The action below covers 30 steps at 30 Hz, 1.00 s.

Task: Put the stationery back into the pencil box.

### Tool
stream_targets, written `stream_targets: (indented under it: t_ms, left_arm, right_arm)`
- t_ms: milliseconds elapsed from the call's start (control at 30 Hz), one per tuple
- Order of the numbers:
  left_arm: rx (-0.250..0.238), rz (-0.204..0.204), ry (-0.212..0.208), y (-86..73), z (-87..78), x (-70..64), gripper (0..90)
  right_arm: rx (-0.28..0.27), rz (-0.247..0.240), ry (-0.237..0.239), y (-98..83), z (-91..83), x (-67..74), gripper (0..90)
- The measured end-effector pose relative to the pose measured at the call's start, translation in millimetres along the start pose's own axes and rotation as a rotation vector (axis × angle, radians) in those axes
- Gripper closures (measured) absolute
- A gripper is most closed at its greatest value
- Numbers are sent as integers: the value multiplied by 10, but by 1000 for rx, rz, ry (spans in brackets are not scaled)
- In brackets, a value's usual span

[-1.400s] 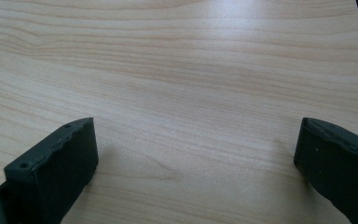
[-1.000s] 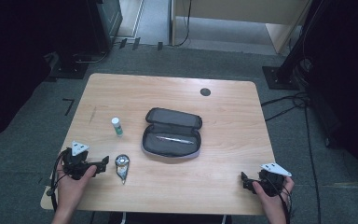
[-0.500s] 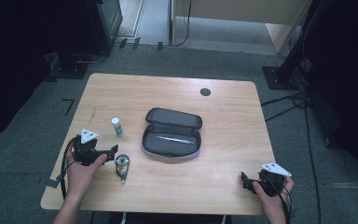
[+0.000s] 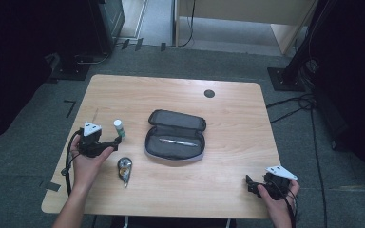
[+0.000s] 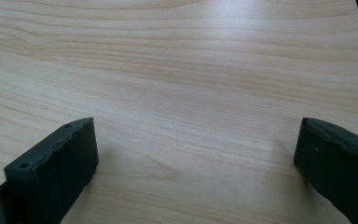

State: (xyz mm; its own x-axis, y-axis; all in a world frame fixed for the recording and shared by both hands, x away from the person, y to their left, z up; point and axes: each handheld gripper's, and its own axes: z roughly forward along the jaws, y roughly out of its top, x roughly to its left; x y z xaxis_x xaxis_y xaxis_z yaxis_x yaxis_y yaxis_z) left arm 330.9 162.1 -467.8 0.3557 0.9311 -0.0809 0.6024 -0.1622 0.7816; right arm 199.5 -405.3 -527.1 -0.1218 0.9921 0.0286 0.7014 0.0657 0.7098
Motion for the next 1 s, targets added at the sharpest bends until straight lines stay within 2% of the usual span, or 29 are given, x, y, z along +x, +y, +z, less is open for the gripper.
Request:
stream_targets:
  t_ms: [200,367,467,833,1000]
  left_arm:
    - [-13,0,-1,63,75,-18,190]
    - [-4,6,-4,95,149,-26,228]
    - [-6,-4,-2,105,181,-27,264]
    - [-4,6,34,211,253,-77,460]
    - [-6,37,48,218,276,-112,578]
  right_arm:
    - [0,0,0,0,0,0,0]
    - [1,2,-1,0,-1,1,0]
    - [1,-1,-1,0,-1,0,0]
    - [1,0,-1,0,-1,0,0]
    - [2,1,-2,0,-2,1,0]
